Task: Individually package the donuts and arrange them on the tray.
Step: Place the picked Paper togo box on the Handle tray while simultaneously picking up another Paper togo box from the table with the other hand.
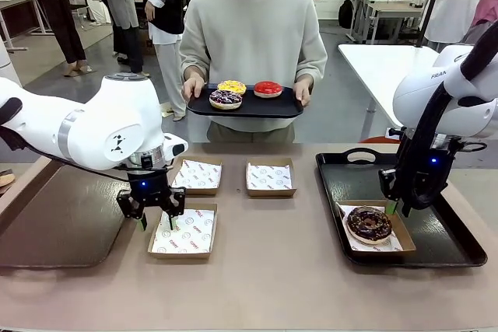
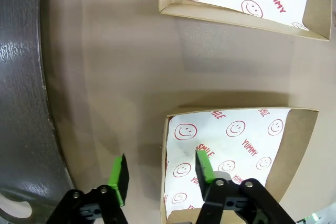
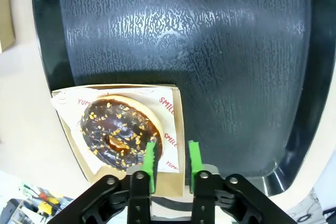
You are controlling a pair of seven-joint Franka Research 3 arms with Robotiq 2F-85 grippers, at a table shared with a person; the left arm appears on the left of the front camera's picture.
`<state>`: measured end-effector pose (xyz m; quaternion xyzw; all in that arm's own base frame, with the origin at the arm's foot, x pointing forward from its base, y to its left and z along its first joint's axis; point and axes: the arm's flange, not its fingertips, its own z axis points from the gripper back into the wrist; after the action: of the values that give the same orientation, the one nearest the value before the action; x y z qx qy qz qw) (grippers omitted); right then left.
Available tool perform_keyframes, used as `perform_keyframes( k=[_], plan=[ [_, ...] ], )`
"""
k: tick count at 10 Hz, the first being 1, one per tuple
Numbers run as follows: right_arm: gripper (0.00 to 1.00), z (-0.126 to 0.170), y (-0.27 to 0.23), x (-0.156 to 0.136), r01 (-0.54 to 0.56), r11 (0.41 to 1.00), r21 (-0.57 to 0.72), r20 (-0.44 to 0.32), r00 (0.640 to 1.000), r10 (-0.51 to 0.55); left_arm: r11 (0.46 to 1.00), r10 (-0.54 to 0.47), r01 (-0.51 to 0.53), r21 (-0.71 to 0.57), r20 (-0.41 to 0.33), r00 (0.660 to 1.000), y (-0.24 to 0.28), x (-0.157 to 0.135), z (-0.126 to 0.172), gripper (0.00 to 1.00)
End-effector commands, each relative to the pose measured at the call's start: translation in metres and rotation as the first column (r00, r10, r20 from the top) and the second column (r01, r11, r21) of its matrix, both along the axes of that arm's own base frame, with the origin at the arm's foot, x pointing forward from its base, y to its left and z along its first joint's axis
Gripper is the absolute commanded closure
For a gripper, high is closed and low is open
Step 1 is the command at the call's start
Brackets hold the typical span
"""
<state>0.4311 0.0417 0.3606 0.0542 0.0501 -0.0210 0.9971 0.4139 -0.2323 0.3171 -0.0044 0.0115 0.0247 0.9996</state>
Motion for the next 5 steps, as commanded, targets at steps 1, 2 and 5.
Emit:
perform_keyframes(
  k=[1, 2, 5],
  plan=[
    [0.00, -0.0049, -0.0046, -0.0021, -0.009, 1.000, -0.016, 0.006, 1.000, 0.010, 1.000, 0.004, -0.004, 0.008, -0.012, 1.000, -0.0034, 0.0017, 0.0009, 1.00],
    [0.15, -0.0047, -0.0044, -0.0021, -0.009, 1.000, -0.015, 0.004, 1.000, 0.010, 1.000, 0.004, -0.003, 0.006, -0.014, 1.000, -0.0030, 0.0020, 0.0017, 1.00],
    [0.00, -0.0034, -0.0032, -0.0023, -0.008, 1.000, -0.006, 0.008, 1.000, 0.008, 1.000, 0.006, -0.006, 0.003, -0.014, 1.000, -0.0019, 0.0024, 0.0031, 1.00]
  ],
)
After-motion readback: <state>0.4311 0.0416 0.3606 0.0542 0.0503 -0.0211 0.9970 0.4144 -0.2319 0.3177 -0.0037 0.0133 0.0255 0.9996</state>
